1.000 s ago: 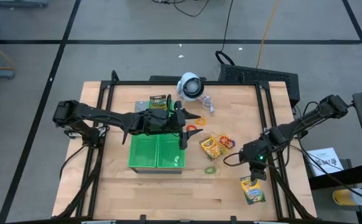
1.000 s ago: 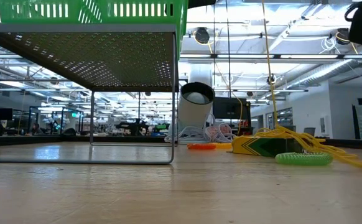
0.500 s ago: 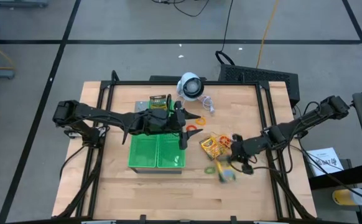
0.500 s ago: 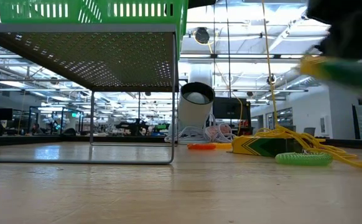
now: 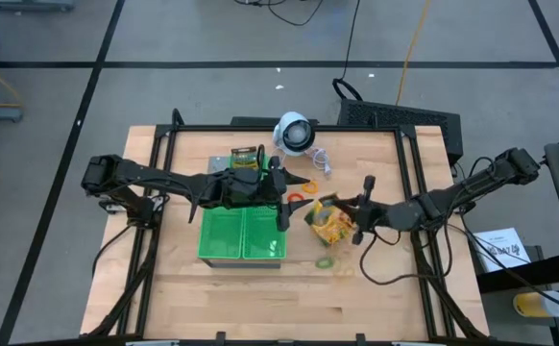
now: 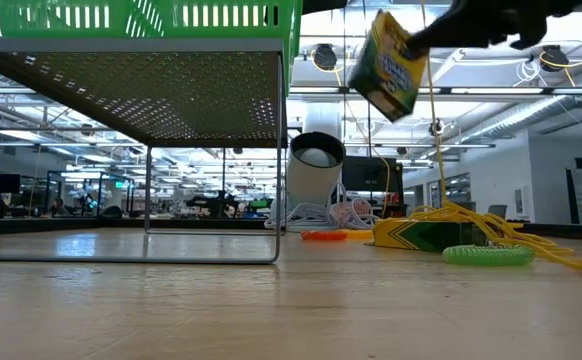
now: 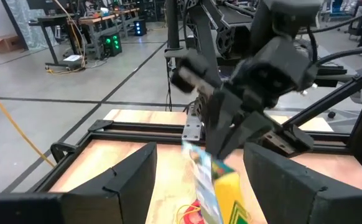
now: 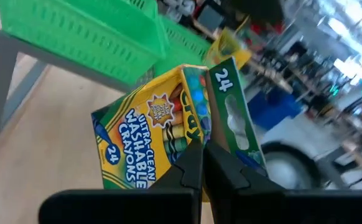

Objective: Pick & Place Office Desk Supplies
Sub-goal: Put the crayon box into the top green basket on the shelf

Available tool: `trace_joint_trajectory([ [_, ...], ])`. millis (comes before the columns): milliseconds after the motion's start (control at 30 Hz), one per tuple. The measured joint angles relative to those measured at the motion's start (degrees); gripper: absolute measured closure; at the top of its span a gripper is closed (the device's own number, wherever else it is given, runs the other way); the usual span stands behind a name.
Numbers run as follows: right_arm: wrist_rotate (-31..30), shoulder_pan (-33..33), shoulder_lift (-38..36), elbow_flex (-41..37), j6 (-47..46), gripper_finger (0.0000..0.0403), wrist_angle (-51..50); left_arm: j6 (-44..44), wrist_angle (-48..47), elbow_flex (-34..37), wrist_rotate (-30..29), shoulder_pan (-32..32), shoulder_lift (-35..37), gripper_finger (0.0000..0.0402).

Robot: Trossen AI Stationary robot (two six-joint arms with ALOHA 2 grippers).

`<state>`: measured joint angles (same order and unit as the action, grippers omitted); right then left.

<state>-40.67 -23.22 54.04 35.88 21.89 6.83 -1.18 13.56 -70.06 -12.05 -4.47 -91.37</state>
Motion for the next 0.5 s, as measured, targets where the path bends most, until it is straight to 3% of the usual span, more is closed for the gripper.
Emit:
trace_joint_trajectory([
  [300, -2.1, 0.5, 3.4, 0.0, 10.6, 0.0403, 8.5, 0.2, 0.7, 0.0, -1.5, 0.2, -0.5, 0.0151],
  [500, -3.2, 3.2, 7.3, 0.0, 12.4, 0.0403, 12.9, 0.7, -0.2, 0.0, -1.8, 0.3, -1.0, 0.0151],
])
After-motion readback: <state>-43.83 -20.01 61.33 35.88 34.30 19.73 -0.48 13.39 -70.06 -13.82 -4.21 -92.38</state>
